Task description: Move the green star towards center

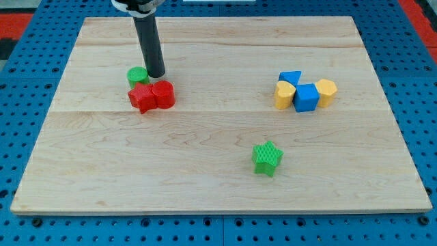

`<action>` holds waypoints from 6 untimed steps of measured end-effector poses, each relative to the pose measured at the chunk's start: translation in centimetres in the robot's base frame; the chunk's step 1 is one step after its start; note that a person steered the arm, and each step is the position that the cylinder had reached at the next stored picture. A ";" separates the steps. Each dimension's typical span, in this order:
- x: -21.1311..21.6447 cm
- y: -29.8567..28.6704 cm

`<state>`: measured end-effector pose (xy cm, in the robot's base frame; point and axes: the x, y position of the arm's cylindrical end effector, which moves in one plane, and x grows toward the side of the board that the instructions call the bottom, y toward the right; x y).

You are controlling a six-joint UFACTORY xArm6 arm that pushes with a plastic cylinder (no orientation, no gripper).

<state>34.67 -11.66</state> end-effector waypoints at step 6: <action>23.3 24.0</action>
